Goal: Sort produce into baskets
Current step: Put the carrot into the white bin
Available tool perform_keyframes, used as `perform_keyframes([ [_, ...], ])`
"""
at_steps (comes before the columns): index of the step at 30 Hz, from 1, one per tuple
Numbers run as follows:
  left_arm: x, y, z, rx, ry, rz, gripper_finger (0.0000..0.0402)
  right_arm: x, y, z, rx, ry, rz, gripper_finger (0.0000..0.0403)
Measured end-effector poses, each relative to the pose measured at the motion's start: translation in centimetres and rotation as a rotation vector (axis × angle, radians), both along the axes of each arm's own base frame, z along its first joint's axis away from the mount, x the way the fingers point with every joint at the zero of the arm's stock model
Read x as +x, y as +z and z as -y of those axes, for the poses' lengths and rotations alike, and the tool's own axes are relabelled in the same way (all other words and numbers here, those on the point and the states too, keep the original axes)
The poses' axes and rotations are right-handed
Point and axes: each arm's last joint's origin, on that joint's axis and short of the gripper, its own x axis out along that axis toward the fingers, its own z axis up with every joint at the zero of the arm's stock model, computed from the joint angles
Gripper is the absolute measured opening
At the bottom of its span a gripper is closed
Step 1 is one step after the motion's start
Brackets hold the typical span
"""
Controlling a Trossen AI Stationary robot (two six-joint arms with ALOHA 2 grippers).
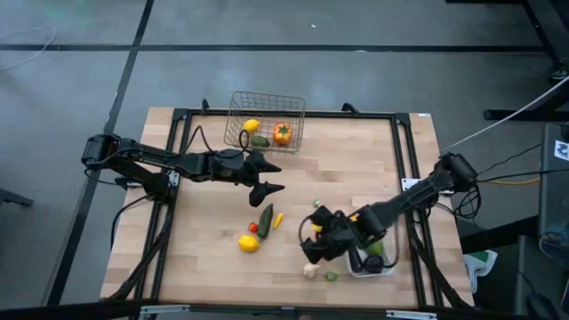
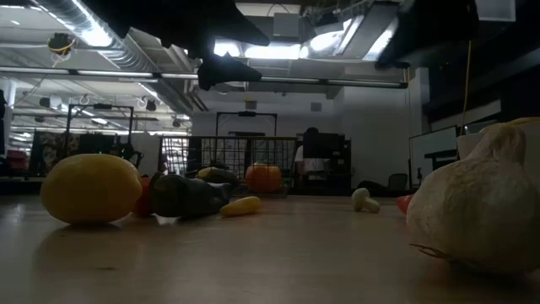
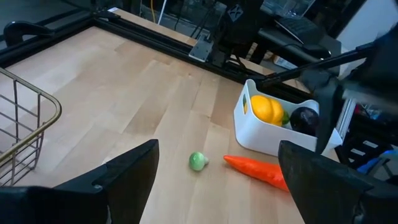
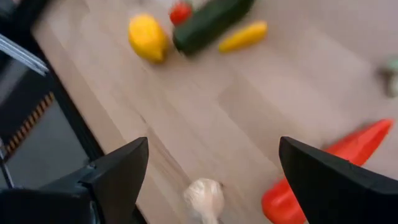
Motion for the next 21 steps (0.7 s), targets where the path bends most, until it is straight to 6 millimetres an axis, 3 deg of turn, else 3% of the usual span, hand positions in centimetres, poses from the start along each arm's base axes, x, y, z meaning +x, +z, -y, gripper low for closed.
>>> perform_keyframes([
  [5,0.0,0.0,0.0,-0.003,0.001,-0.001,0.0327,1.4,-3.2,-0.2,0.046,-0.008,-0.119,0.0358],
  [11,0.0,0.0,0.0,0.002,-0.001,-0.001,0.0327,1.3,-5.5,-0.2,0.089,-0.042,-0.288,0.0358],
  [21,0.0,0.0,0.0,0.008,-0.003,-0.002,0.0327,-0.2,-6.1,0.3,0.074,-0.091,-0.470,0.0358],
])
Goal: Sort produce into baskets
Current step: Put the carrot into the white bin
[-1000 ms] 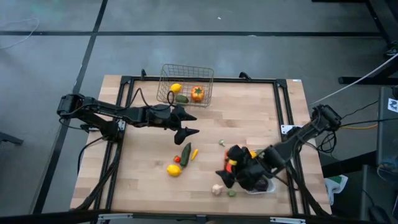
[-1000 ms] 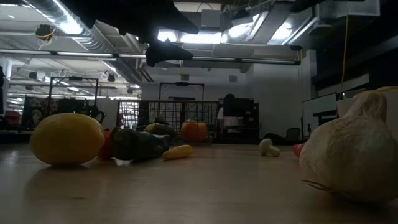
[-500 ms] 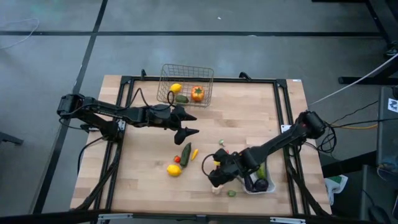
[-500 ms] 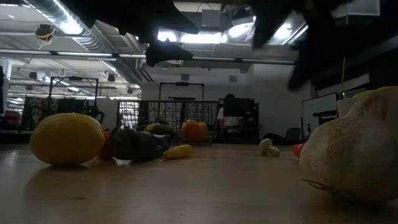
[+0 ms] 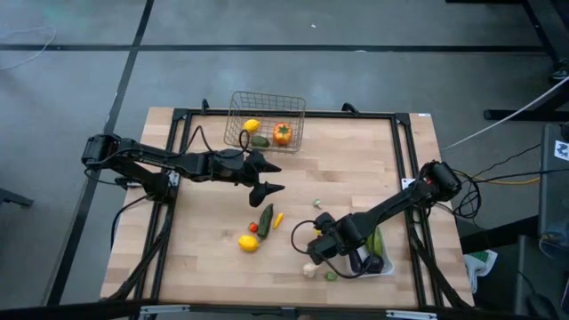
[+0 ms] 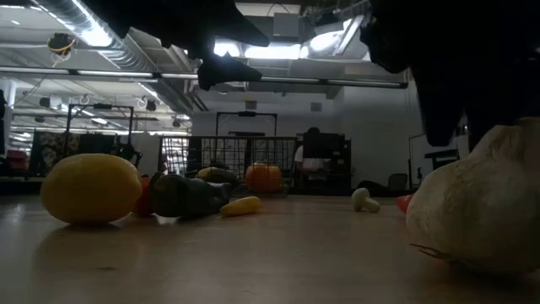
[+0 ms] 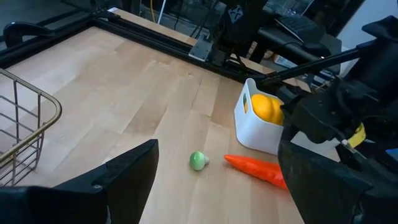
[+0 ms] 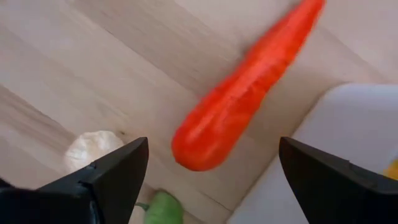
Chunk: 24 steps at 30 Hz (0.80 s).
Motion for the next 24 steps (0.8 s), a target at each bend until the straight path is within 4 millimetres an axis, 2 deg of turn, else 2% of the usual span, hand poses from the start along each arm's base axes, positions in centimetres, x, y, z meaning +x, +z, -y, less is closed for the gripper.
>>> perform_keyframes([
  [5,0.0,0.0,0.0,0.000,0.000,0.000,0.0327,-0.2,-0.4,0.1,-0.023,0.000,-0.044,0.0358],
  [20,0.0,0.0,0.0,0.011,-0.004,-0.001,0.0327,0.7,-3.1,-0.6,0.011,0.012,-0.092,0.0358],
  [24,0.0,0.0,0.0,0.011,-0.004,-0.002,0.0327,1.0,-3.6,-0.7,0.020,0.025,-0.089,0.0340],
])
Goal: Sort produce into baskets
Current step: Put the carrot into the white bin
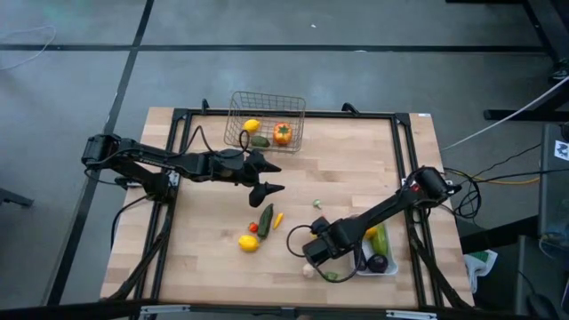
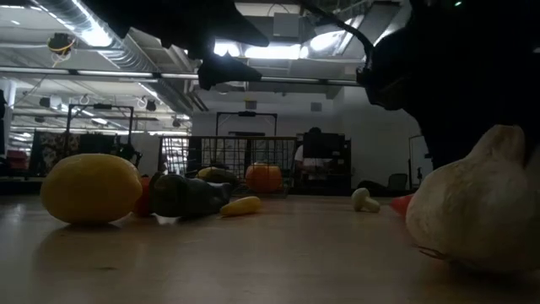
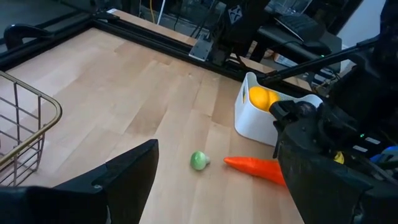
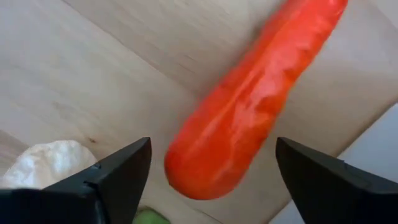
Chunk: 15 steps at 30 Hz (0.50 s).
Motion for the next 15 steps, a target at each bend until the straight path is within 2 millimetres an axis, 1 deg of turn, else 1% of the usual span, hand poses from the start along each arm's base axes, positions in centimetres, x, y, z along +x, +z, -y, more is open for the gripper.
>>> perform_keyframes([
  [3,0.00,0.00,-0.01,0.000,0.000,-0.001,0.0327,0.06,-0.16,-0.05,0.005,0.015,-0.001,0.0308],
  [12,-0.01,-0.02,0.00,0.000,0.000,-0.002,0.0327,0.10,-0.23,-0.09,0.006,0.019,0.001,0.0182],
  [15,-0.01,-0.04,0.00,0.000,0.000,-0.004,0.0327,0.10,-0.23,-0.09,0.006,0.019,0.001,0.0160],
])
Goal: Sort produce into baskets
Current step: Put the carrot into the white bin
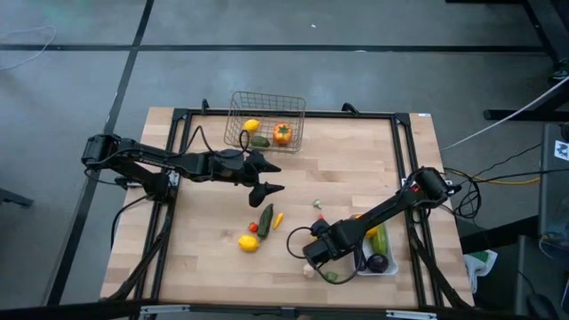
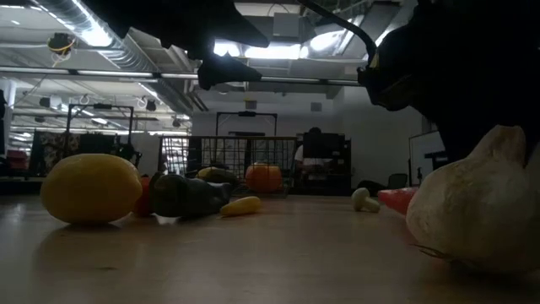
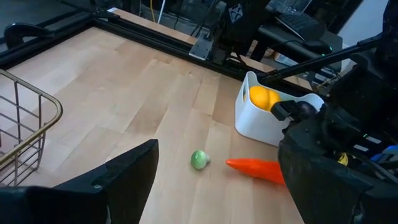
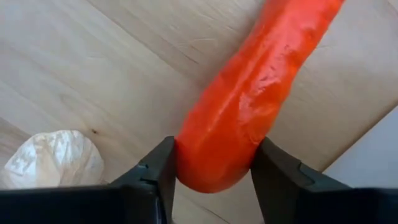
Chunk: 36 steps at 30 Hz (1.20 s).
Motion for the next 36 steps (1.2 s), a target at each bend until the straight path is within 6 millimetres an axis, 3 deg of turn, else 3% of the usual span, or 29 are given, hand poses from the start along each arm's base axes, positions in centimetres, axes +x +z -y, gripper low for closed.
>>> perform_keyframes([
  [6,0.0,0.0,0.0,0.000,0.000,-0.002,0.0327,0.3,1.0,-0.1,-0.028,0.021,-0.008,0.0168],
  [13,0.0,-0.1,0.0,-0.001,0.000,-0.009,0.0327,0.8,5.4,-0.9,-0.056,0.087,-0.003,0.0166],
  [22,-0.1,-0.2,0.0,-0.004,0.001,-0.018,0.0327,-0.6,10.7,-3.6,-0.058,0.153,0.022,0.0166],
  [36,-0.1,-0.2,0.0,-0.012,0.004,-0.017,0.0327,-6.4,11.6,-8.0,-0.150,0.054,-0.109,0.0166],
])
